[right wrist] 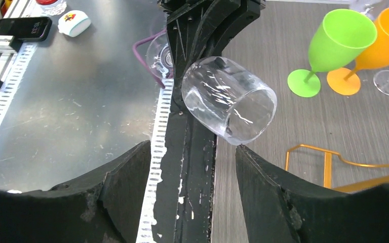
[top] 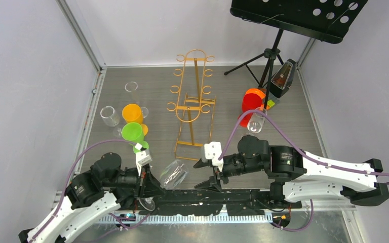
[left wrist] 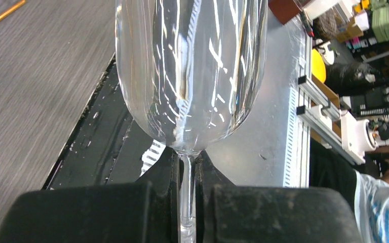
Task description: Take the wine glass off the wine glass rack
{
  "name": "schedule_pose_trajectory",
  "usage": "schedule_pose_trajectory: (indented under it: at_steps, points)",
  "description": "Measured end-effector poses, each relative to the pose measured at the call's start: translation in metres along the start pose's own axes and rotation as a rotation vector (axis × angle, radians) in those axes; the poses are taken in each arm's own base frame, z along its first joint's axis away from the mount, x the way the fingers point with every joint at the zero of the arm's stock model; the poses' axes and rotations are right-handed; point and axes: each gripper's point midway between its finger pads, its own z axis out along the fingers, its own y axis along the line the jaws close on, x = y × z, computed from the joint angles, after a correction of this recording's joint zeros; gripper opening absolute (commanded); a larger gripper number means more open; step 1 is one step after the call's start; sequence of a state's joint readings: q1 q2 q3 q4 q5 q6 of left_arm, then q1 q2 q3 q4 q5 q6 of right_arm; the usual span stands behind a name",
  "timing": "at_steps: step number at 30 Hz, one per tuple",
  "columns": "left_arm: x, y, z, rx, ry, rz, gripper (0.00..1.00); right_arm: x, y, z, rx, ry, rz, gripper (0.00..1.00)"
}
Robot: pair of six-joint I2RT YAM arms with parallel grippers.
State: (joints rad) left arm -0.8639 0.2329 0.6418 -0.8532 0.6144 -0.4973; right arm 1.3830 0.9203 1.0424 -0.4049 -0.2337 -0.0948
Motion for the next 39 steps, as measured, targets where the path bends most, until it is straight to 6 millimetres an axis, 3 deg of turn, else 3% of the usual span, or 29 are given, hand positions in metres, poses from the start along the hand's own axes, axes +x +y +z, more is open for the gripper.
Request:
schedule_pose_trajectory:
  at_steps: [7,18,25,32,34,37,39]
  points:
    - [0.006,-0.015,-0.007,0.093,0.004,0.088,0.0,0.0,0.006,0.011,-0.076,0.021,0.005,0.67]
    - [0.008,-0.021,-0.009,0.131,0.006,0.124,0.0,0.001,0.014,0.032,-0.17,0.017,0.019,0.61]
    - [0.008,-0.023,-0.011,0.14,-0.002,0.133,0.0,-0.001,0.023,0.045,-0.244,0.0,0.039,0.43]
    - [0.01,-0.026,-0.013,0.16,-0.003,0.144,0.0,-0.006,0.027,0.053,-0.287,-0.023,0.059,0.08]
    - [0.01,-0.027,-0.013,0.165,-0.003,0.154,0.0,-0.006,0.03,0.053,-0.302,-0.022,0.073,0.06]
    - [0.01,-0.029,-0.014,0.177,-0.001,0.172,0.16,-0.007,0.035,0.053,-0.328,-0.024,0.086,0.06]
    - [0.009,-0.028,-0.014,0.172,-0.008,0.177,0.38,-0.009,0.036,0.052,-0.335,-0.029,0.091,0.06]
